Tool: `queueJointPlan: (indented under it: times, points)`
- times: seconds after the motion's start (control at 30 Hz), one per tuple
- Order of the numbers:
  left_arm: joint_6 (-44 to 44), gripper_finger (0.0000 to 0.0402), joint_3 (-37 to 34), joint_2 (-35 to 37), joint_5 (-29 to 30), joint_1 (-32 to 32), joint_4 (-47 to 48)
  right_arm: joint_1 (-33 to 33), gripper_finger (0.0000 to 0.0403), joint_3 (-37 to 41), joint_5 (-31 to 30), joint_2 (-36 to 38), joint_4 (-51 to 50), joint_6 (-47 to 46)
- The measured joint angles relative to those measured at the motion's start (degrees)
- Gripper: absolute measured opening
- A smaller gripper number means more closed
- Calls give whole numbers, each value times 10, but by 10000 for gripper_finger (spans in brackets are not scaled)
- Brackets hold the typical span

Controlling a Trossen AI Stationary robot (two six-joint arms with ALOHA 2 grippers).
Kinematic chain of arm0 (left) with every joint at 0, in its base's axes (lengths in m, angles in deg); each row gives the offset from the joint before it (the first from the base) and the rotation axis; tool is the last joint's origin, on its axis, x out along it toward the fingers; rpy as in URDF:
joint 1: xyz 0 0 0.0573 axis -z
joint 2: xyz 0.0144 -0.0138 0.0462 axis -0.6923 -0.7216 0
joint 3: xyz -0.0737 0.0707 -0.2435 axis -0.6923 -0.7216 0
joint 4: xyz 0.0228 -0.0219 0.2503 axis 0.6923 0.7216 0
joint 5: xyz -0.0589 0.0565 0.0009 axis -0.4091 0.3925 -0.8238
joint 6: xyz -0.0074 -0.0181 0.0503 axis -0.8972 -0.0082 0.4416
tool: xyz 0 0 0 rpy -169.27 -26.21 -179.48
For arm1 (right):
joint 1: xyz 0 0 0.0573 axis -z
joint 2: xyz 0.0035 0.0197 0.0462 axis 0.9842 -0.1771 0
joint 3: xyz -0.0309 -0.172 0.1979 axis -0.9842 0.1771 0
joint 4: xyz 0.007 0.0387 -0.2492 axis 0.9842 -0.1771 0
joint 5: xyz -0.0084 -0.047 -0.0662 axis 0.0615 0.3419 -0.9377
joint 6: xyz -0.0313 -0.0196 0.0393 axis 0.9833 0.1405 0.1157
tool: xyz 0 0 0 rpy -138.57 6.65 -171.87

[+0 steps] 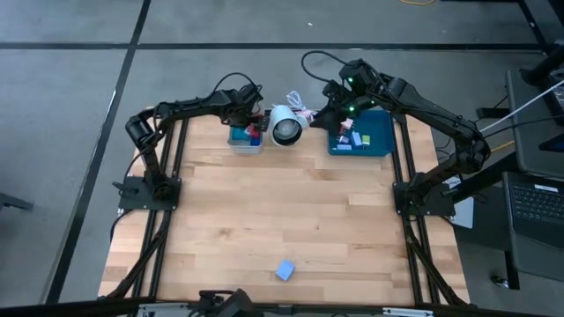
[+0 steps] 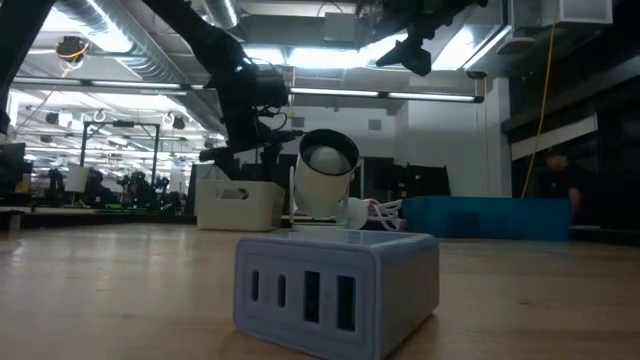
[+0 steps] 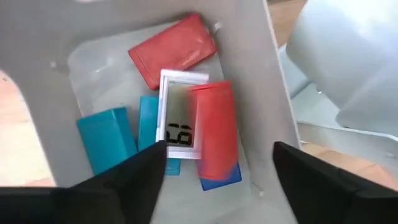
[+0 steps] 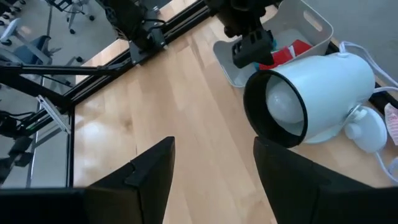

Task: Pick & Place Office items
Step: Put the light purple charger adapter into the blue bin

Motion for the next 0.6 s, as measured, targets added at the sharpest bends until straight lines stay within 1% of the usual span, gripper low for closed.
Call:
queueJointPlan:
  times: [0.07, 0.13, 0.2, 0.27, 0.37, 0.47, 0.57, 0.6]
  points:
    - [11, 313, 0, 7, 2, 0, -2, 0, 226, 0, 0, 0, 2, -4]
    - [31, 331, 0, 16, 3, -1, -13, -1, 227, 0, 0, 0, 4, -18]
    - [55, 338, 0, 28, 2, -3, -15, -6, 229, 0, 0, 0, 13, -45]
    - [92, 337, 0, 45, -2, -4, -28, -19, 229, 0, -2, 0, 43, -83]
    - [158, 333, 0, 83, -38, -4, -54, -62, 229, 0, -14, 0, 137, -157]
    - [192, 330, 0, 137, -110, -17, -83, -119, 229, -1, -81, -11, 251, -252]
    - [196, 330, 1, 199, -176, -43, -110, -175, 229, 0, -185, -25, 300, -326]
    - [196, 330, 1, 221, -191, -54, -109, -195, 229, 0, -219, -28, 298, -348]
